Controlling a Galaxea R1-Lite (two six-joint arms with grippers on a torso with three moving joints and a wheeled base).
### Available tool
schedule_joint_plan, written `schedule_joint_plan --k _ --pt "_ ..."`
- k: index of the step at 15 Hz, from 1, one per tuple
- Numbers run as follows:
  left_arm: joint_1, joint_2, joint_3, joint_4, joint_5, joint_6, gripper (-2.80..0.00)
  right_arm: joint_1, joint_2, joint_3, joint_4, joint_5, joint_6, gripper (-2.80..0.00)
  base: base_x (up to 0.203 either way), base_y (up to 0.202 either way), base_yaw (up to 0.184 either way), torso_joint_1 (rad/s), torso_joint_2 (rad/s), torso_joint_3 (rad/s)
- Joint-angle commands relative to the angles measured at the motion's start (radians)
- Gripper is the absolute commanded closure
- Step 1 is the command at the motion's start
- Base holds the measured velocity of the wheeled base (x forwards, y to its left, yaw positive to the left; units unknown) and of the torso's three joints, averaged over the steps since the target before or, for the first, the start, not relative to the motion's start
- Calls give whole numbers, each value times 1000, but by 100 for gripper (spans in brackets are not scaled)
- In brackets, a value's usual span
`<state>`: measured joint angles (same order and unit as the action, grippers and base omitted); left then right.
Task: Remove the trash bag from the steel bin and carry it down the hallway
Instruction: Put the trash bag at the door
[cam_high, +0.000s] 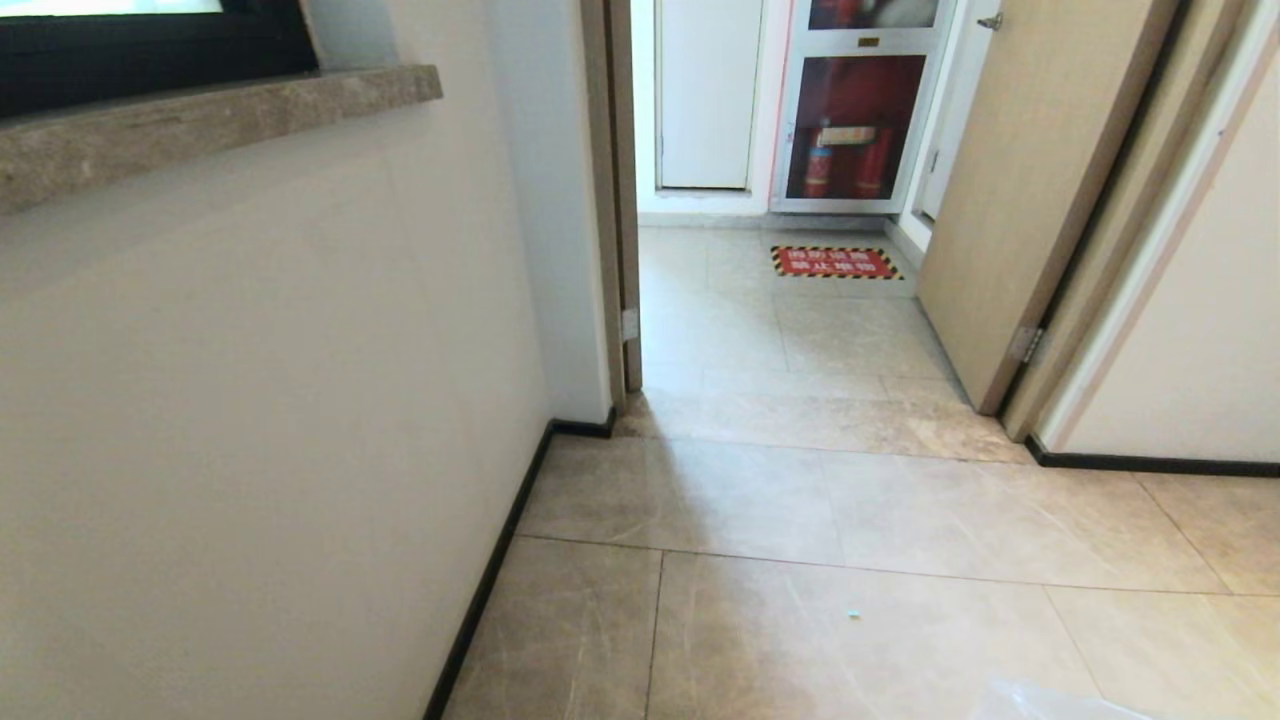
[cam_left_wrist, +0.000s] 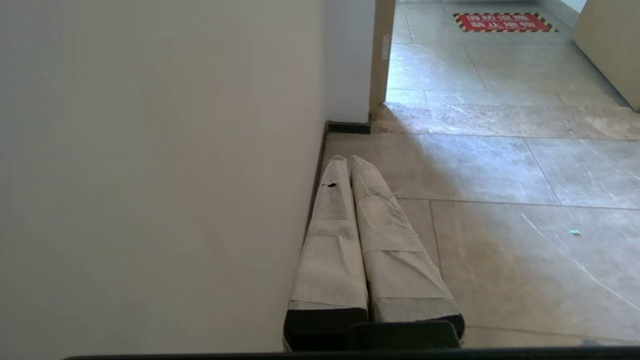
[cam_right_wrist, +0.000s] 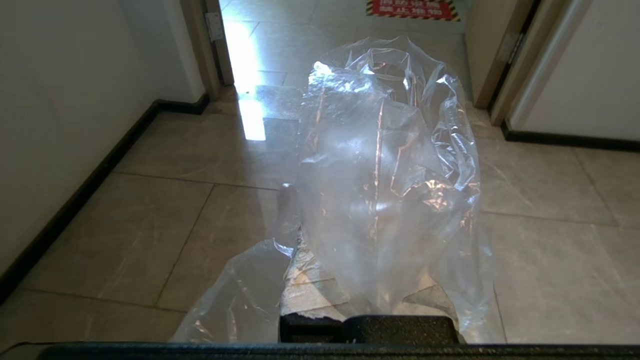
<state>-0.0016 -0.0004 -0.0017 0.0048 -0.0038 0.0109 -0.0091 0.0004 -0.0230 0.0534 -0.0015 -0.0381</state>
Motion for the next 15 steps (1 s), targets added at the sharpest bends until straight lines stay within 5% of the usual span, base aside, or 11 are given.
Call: schedule_joint_plan --k 1,10,15 --pt "2 0 0 0 -1 0 0 1 0 0 0 0 0 0 -200 -178 -2 3 1 6" --pt "2 0 2 -6 2 -5 0 1 1 0 0 0 0 0 -191 -192 -1 3 1 3" --pt "2 0 2 -6 4 -1 0 1 0 0 0 0 0 0 -24 -35 -1 4 0 2"
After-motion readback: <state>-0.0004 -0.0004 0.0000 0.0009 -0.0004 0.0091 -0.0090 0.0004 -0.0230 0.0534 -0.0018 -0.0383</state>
